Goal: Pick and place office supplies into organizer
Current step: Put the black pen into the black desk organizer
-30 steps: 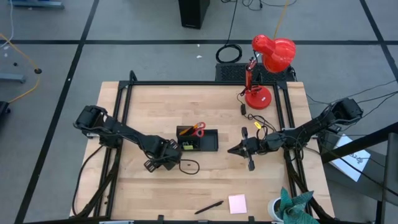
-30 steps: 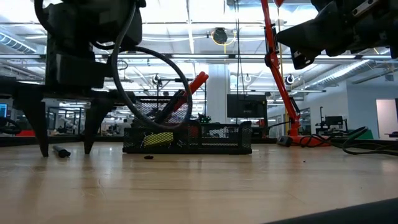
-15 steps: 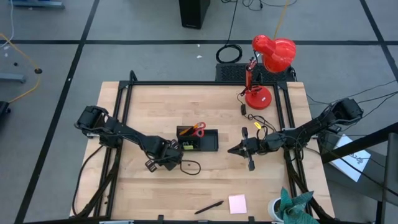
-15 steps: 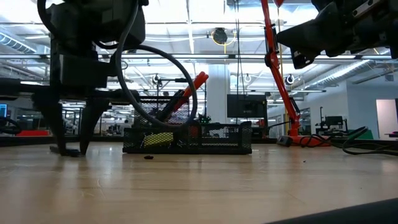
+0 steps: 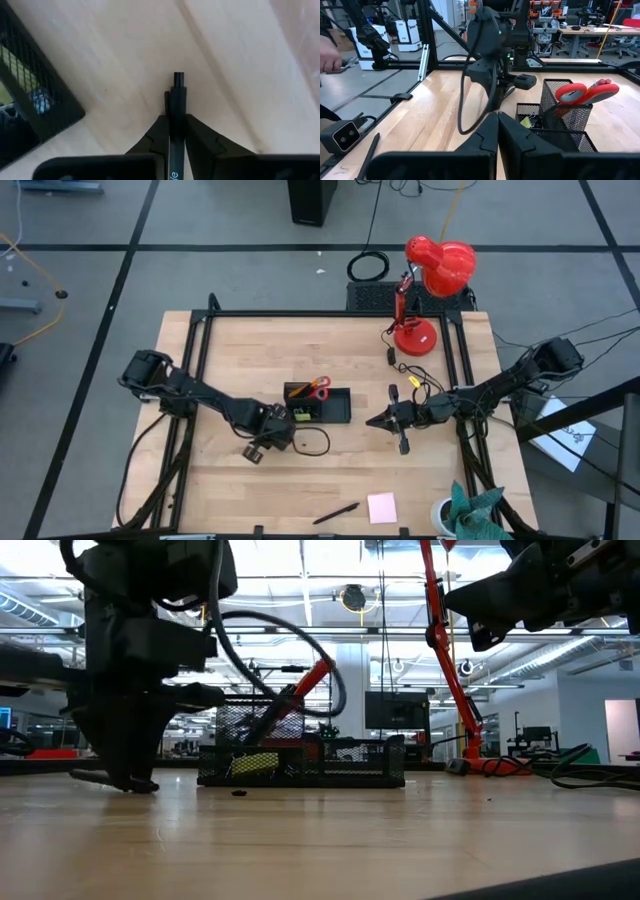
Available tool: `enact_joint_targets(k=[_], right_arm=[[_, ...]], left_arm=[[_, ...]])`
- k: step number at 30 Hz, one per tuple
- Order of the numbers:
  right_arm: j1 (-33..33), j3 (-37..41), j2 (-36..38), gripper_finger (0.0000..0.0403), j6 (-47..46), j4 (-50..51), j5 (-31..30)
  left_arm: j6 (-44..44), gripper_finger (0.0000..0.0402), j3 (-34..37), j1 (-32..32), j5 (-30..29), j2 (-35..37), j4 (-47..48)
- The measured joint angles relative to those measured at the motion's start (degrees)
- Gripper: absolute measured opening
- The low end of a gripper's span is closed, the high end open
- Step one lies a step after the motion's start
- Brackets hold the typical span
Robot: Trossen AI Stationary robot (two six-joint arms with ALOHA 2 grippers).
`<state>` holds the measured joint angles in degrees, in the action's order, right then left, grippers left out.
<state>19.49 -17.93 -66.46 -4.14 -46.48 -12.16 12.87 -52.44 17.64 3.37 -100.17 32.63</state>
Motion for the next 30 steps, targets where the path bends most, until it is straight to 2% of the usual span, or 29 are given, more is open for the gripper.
enact_joint_targets(k=[2,5,7,14,16,20,25,30], right_arm=[[0.00,0.00,0.00,0.0004,-1.06,0.00,0.00],[0.00,0.00,0.00,0.0004,-2.41,-0.02,0.00],[0.00,0.00,0.00,0.0004,-2.65,-0.38,0.01],[0.00,0.00,0.00,0.0004,-2.70,-2.30,0.02],[0.00,0.00,0.00,0.0004,-3.26,-2.76,0.02],[0.00,0.00,0.01,0.0004,-4.18,-3.04,0.02],[0.11,0.00,0.02,0.0004,-4.20,-3.80,0.17],[0.13,-0.02,0.00,0.0004,-4.64,-4.17,0.21]], left_arm=[[0.03,0.0045,0.19,0.55,1.69,1.55,-3.03],[0.27,0.0039,0.25,1.16,8.18,3.35,-10.27],[1.02,0.0037,0.15,1.19,10.10,5.82,-13.99],[10.24,0.0040,-0.11,-0.10,5.06,12.80,-25.76],[12.07,0.0040,-0.05,-1.84,2.21,15.14,-28.19],[14.92,0.0041,-0.05,-6.37,1.84,18.97,-34.82],[16.69,0.0041,0.91,-13.31,4.14,22.04,-38.16],[11.41,0.0041,8.32,-19.82,9.37,22.55,-52.26]])
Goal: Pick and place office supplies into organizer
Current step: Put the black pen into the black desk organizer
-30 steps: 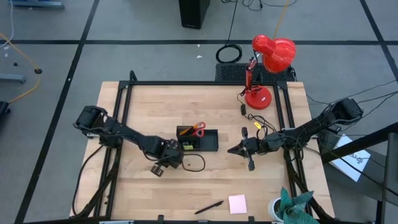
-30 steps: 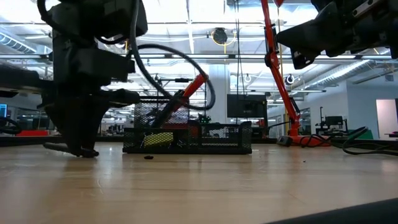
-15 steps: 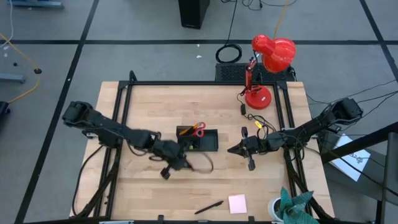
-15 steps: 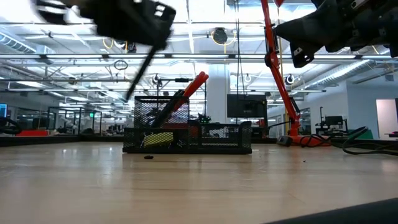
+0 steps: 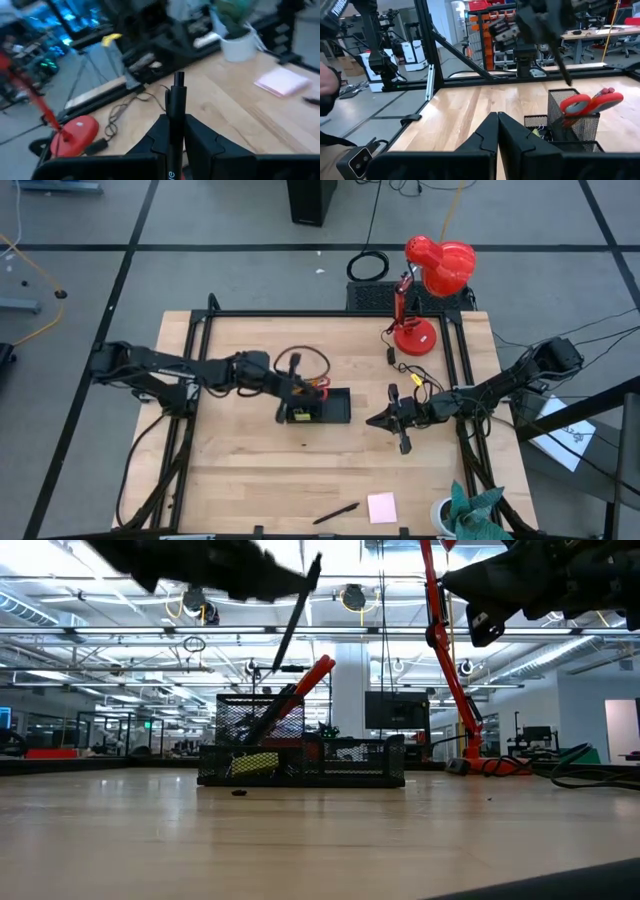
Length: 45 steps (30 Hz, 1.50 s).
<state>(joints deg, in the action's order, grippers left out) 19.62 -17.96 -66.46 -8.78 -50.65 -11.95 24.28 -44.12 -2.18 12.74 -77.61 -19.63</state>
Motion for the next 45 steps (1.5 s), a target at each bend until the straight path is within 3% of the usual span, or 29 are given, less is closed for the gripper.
enact_joint_targets(k=[10,15,20,35,45], right_arm=[[0.01,0.02,0.00,0.0004,-1.05,1.09,0.09],[0.00,0.02,0.00,0.0004,-0.89,0.55,-0.06],[-0.02,0.02,0.00,0.0004,-0.16,-0.25,-0.21],[-0.02,0.02,0.00,0.0004,0.46,-1.14,-0.32],[-0.02,0.02,0.00,0.0004,0.46,-1.31,-0.28]], left_arm=[[-13.41,0.0042,15.79,-4.08,-2.01,-0.08,-22.71],[-23.07,0.0042,17.66,-3.88,-11.71,-0.06,-18.97],[-25.71,0.0042,18.41,-2.44,-17.22,-0.06,-15.12],[-29.70,0.0042,18.73,0.07,-22.53,-0.68,-15.49],[-30.84,0.0042,18.77,0.55,-23.57,-6.52,-20.27]])
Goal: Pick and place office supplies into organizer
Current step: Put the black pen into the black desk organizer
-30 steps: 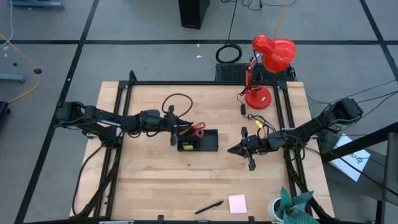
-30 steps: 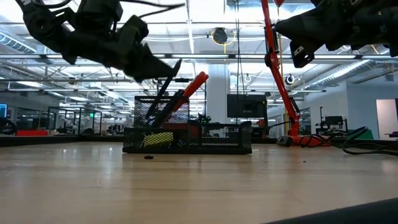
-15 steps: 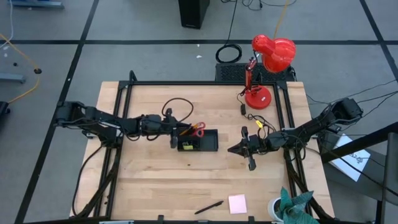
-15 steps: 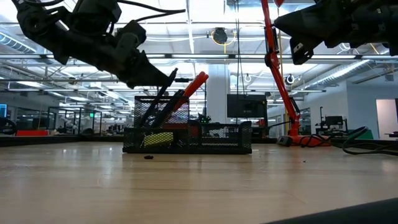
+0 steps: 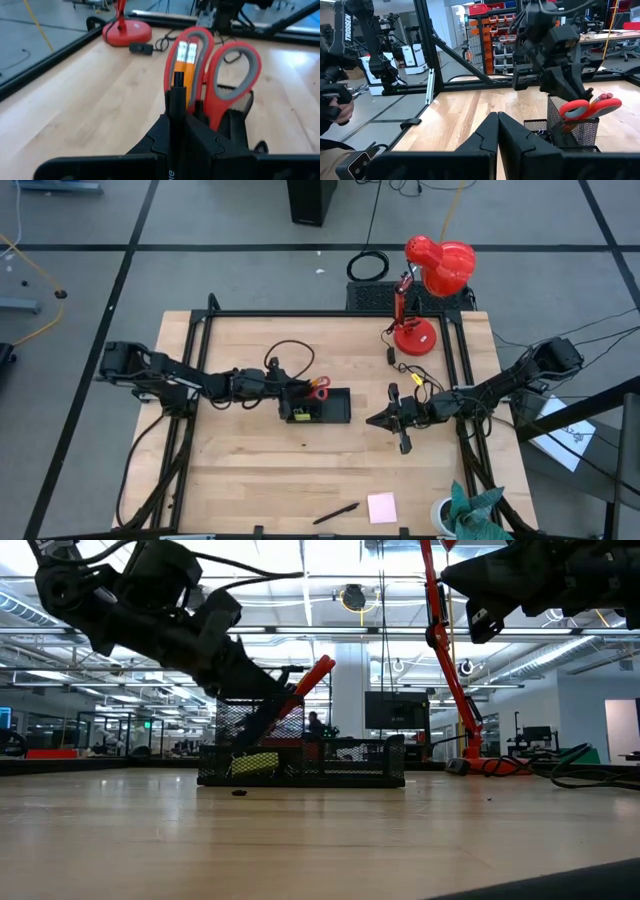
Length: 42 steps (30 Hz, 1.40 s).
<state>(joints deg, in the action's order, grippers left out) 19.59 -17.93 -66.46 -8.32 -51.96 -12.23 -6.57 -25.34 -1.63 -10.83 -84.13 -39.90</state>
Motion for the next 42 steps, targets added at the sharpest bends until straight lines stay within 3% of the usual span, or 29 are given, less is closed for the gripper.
enact_joint_targets(k=[16,27,33,37,42], right_arm=[[0.00,0.00,0.00,0.0004,0.00,0.00,0.04],[0.00,0.00,0.00,0.0004,0.02,0.35,0.07],[0.00,0.00,0.00,0.0004,0.02,0.37,0.07],[0.00,0.00,0.00,0.0004,0.02,0.42,0.08],[0.00,0.00,0.00,0.0004,0.02,1.14,0.07]], left_arm=[[2.77,0.0046,-0.09,0.73,0.33,-2.87,-2.26],[4.86,0.0149,-0.06,1.73,-1.92,-2.89,-3.00],[6.75,0.0181,-0.04,2.21,-2.74,-2.58,-5.51],[6.87,0.0182,-0.60,4.21,-1.69,-1.91,-7.11],[8.19,0.0164,-4.40,10.60,-1.26,-1.52,-2.47]])
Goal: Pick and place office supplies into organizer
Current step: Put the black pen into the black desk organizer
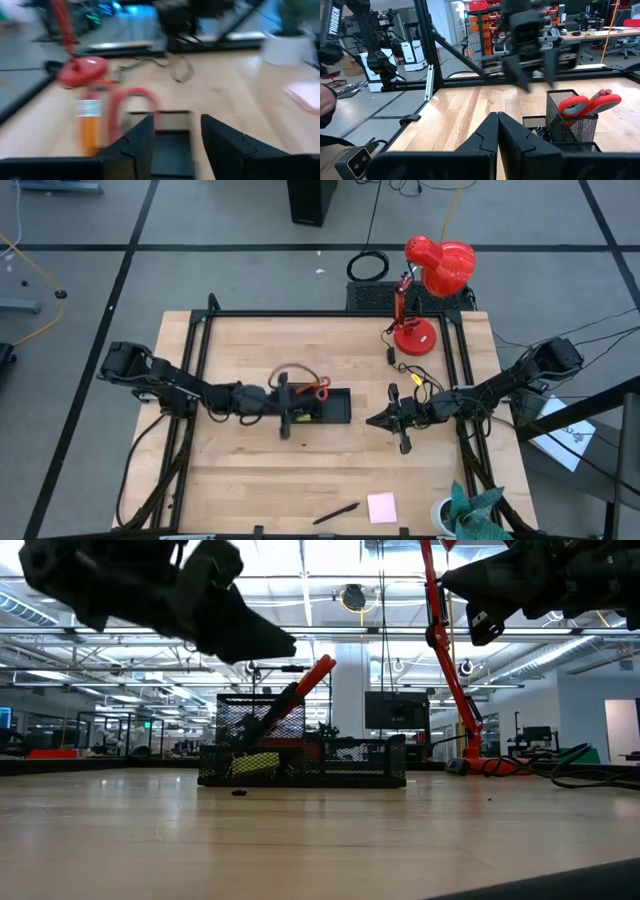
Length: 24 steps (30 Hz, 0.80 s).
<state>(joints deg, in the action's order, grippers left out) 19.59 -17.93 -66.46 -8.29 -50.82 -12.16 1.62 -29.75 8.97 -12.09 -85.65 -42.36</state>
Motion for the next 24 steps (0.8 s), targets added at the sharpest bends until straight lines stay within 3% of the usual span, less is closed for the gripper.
enact_joint_targets(k=[6,11,19,21,24], right_arm=[[-0.03,0.00,0.00,0.0004,0.44,0.03,-0.07],[-0.11,-0.02,0.02,0.0004,0.44,0.06,-1.39],[-0.11,-0.02,0.02,0.0004,0.12,0.45,-1.33],[-0.08,-0.02,0.02,0.0004,-0.02,0.90,-1.31],[0.68,-0.02,0.02,0.0003,-0.02,2.20,0.01]], left_arm=[[-2.33,0.0097,-10.24,8.65,4.25,-1.03,12.65],[3.46,0.0014,-15.63,14.19,12.03,-5.17,16.92],[1.03,0.0004,-21.86,16.45,21.43,-16.52,12.26],[2.28,0.0006,-23.08,16.82,20.90,-18.64,12.63],[3.65,0.0009,-23.01,17.24,15.20,-19.31,12.80]])
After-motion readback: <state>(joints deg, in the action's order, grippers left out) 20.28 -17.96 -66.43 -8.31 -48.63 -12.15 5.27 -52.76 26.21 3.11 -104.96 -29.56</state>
